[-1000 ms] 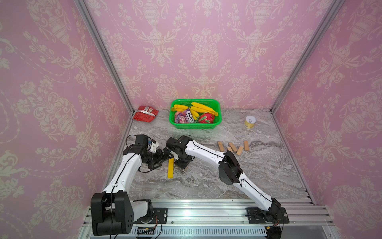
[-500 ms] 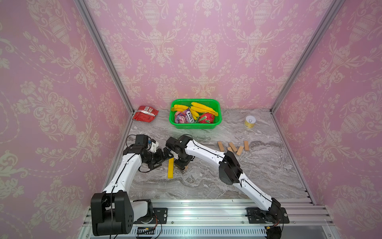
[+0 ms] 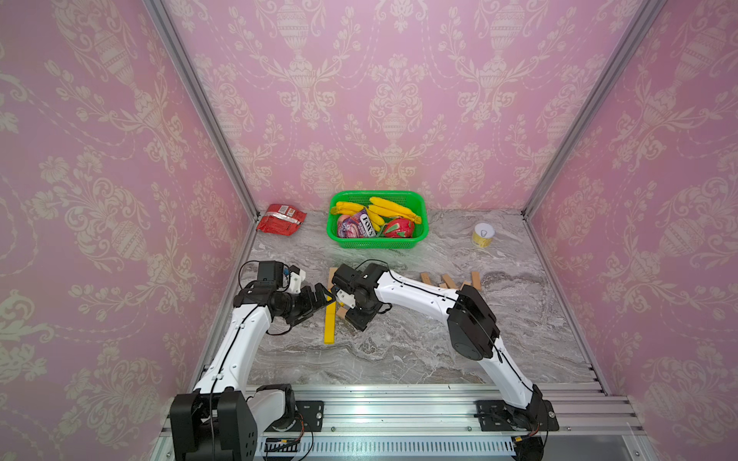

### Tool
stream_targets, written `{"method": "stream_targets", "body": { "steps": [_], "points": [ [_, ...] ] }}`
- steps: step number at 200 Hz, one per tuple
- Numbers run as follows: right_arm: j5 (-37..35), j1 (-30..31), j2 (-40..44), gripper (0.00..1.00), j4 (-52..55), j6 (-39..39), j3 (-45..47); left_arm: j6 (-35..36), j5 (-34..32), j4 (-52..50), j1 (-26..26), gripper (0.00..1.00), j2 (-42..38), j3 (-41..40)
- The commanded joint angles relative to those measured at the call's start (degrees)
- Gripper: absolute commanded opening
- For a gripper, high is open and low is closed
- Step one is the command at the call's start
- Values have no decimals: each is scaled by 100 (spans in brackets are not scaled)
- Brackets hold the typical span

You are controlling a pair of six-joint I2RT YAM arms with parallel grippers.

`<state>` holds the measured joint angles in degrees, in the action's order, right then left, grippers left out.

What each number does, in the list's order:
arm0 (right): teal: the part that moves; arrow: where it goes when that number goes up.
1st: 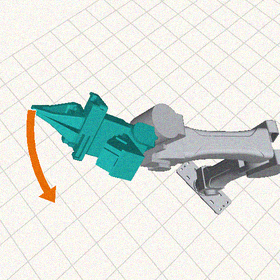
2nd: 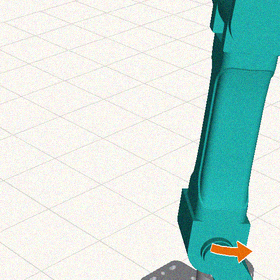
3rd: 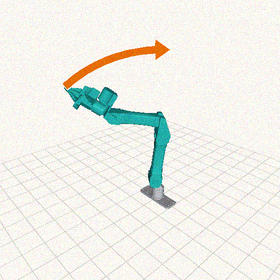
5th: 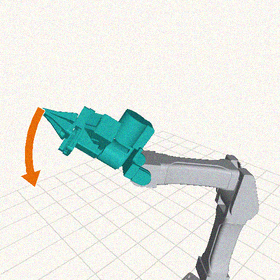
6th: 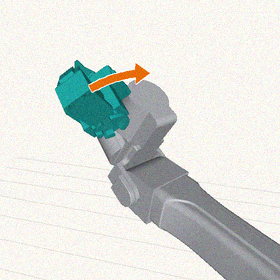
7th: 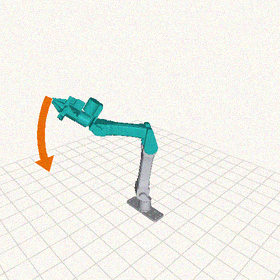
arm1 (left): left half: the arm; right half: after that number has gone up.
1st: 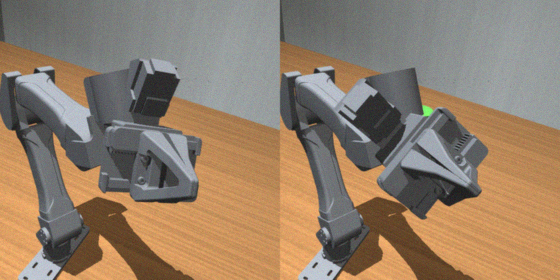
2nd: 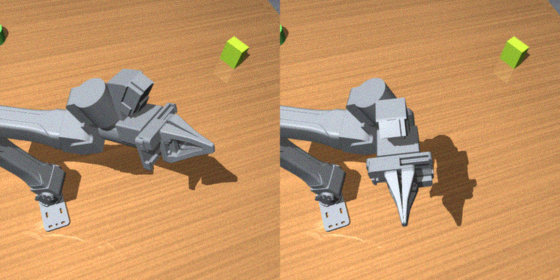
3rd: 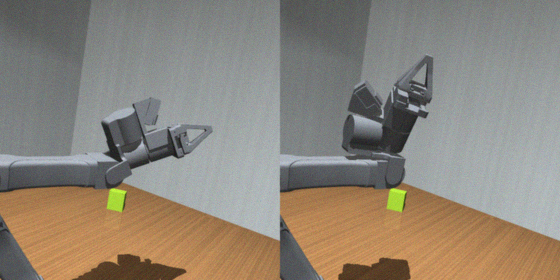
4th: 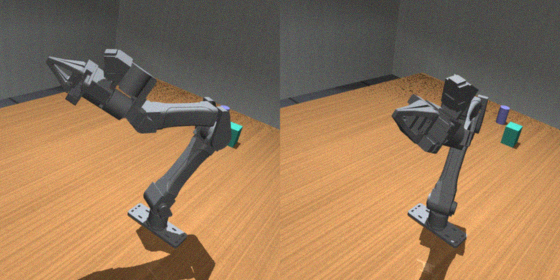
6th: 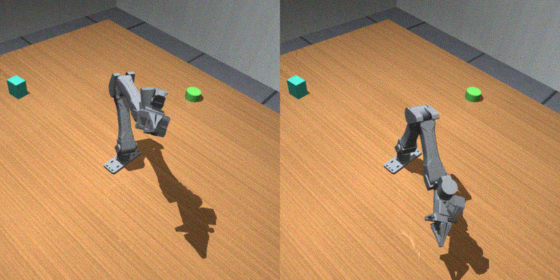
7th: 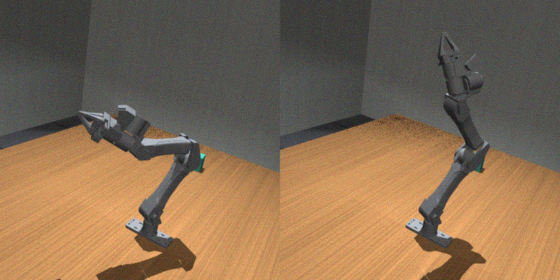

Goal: Assemble the letter k with building blocks
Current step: Assemble the building block at the center of the board, then adjust the building block at the center of the board.

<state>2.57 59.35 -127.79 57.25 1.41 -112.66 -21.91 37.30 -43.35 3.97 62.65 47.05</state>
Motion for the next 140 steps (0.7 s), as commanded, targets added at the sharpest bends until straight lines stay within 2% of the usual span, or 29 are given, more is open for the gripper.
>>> {"method": "stream_targets", "body": {
  "steps": [1, 24, 49, 87, 105, 112, 131, 135, 140],
  "points": [
    [-64, 102, 740, 63, -479, 233, 425, 157, 186, 183, 34, 99, -428, -108],
    [-337, 165, 1564, 62, -792, 490, 1413, 183, 328, 214, 20, 99, -557, 11],
    [-818, 162, 2594, 65, -1226, 1027, 2763, 283, 101, 43, -268, 95, -404, 403],
    [-1169, 56, 4033, 70, -1882, 1663, 4382, 234, -356, 107, -1359, 89, 276, 1020],
    [-1380, -51, 4699, 73, -2043, 1721, 5002, 158, -685, 205, -1899, 89, 718, 1336],
    [-1520, -110, 4985, 75, -2076, 1729, 5200, 116, -825, 257, -2094, 89, 876, 1445],
    [-1674, -452, 5814, 92, -2146, 1716, 5640, -10, -1169, 400, -2577, 89, 1371, 1811],
    [-1652, -564, 6004, 98, -2155, 1694, 5728, -27, -1257, 425, -2682, 89, 1478, 1900],
    [-1631, -718, 6224, 100, -2148, 1652, 5824, -49, -1371, 454, -2806, 89, 1627, 2005]
  ]
}}
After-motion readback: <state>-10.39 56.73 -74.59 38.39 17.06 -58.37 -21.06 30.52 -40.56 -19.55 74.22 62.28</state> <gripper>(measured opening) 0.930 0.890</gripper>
